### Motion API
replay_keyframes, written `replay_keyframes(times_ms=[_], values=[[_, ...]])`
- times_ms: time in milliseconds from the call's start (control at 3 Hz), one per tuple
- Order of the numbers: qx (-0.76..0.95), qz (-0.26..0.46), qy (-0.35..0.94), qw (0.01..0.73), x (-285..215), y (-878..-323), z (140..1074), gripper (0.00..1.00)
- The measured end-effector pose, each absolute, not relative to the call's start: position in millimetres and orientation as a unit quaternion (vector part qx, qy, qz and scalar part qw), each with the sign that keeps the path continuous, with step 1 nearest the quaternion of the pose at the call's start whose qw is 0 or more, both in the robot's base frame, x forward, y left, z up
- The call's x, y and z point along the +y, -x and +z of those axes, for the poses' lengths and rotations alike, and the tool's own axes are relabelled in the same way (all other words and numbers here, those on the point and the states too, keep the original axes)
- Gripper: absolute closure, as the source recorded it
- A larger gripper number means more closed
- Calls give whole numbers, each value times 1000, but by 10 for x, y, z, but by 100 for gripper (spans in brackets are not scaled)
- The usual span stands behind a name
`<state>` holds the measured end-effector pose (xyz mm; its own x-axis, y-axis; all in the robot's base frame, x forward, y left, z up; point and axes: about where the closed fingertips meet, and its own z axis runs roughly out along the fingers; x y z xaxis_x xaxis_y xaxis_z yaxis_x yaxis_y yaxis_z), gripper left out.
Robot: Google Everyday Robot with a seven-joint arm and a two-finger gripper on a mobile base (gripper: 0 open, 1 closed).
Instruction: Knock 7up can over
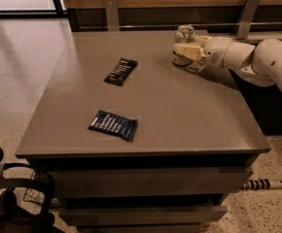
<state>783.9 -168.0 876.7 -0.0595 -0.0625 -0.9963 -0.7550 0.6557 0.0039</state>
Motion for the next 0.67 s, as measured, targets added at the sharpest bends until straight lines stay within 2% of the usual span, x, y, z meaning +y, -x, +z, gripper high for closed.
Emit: replay_keyframes(times_ms=[333, 667], values=[[671, 283, 305, 614, -1652, -7843, 8763, 69], [670, 286, 307, 613, -1603, -7849, 8757, 99]])
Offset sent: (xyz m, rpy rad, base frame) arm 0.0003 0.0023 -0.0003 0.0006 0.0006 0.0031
